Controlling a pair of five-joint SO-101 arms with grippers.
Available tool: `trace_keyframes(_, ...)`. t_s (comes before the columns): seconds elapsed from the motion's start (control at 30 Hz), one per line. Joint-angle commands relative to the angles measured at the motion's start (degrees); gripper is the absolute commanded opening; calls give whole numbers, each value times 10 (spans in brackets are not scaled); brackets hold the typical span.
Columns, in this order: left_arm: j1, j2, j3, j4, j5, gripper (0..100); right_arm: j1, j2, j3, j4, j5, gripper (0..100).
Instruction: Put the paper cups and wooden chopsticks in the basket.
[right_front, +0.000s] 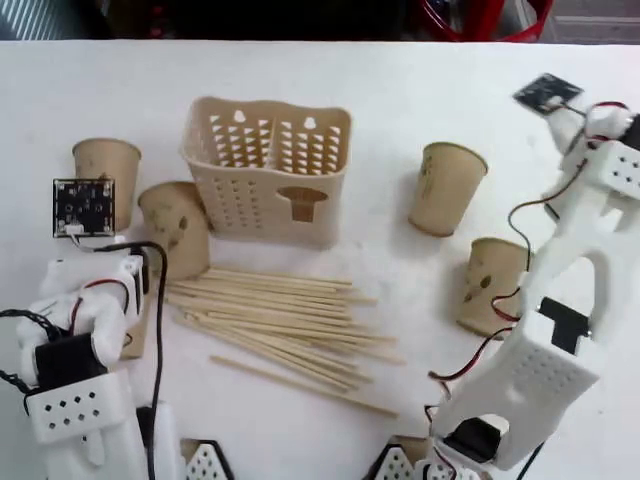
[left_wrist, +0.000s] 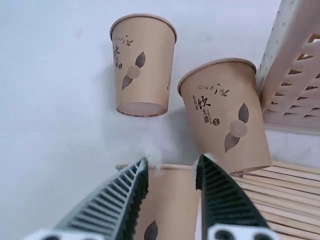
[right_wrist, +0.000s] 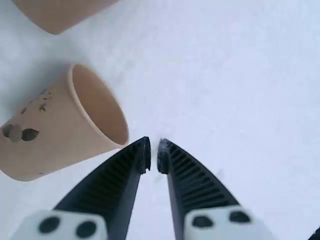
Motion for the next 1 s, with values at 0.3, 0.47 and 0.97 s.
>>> trace_keyframes(0.3,-4,-9,-4,-16,-1,172,22,-22,122,2,138,119)
trace_keyframes(0.47,-4,-8,-4,-16,-1,172,3,-29,159,2,155,130)
trace_keyframes(0.97,-4,-7,1,-24,-1,171,-7,-41,171,1,281,130)
